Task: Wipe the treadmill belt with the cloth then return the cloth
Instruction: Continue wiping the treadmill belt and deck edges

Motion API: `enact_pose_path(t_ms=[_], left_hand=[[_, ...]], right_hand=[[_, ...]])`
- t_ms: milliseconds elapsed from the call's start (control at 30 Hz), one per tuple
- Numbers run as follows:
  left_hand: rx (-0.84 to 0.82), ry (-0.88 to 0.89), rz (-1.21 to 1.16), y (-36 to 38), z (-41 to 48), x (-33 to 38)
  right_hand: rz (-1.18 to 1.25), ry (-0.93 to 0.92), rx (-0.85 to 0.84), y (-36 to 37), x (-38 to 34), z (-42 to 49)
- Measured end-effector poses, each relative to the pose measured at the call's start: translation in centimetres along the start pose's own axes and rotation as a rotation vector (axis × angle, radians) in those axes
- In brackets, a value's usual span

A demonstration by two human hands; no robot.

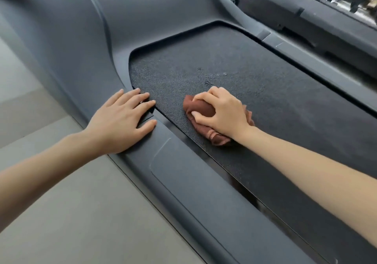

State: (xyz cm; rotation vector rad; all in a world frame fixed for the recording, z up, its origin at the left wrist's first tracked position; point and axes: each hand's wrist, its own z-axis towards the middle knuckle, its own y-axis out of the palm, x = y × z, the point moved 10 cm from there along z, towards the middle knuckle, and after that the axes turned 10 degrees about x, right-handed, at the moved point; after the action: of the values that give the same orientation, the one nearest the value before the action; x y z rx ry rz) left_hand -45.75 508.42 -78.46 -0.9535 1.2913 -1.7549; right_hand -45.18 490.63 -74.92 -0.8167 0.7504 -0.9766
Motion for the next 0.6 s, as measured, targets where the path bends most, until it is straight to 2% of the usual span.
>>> enact_pose_path(t_ms=[67,167,267,433,533,600], left_hand=[[-0.009,-0.002,0.009,0.1,0.0,-0.1],[-0.01,-0.004,0.018,0.2,0.0,-0.1],[-0.015,0.0,0.013,0.2,0.1,-0.2],[-0.045,0.012,0.021,0.7,0.6,-0.1],[-0.077,0.021,-0.015,1.3,1.8,0.9],[-0.096,0.022,-0.032,1.8,2.7,1.9]], right_hand=[[-0.016,0.014,0.011,0.4,0.5,0.7],[0.028,-0.063,-0.032,-0.4,1.0,-1.2],[-0.024,-0.077,-0.055,-2.2,4.8,-3.3],[-0.187,0.274,0.056,-2.7,14.4,-0.5],[-0.285,0.47,0.11,-0.8,16.0,2.6],[-0.314,0.48,0.113,0.2,15.1,3.8]])
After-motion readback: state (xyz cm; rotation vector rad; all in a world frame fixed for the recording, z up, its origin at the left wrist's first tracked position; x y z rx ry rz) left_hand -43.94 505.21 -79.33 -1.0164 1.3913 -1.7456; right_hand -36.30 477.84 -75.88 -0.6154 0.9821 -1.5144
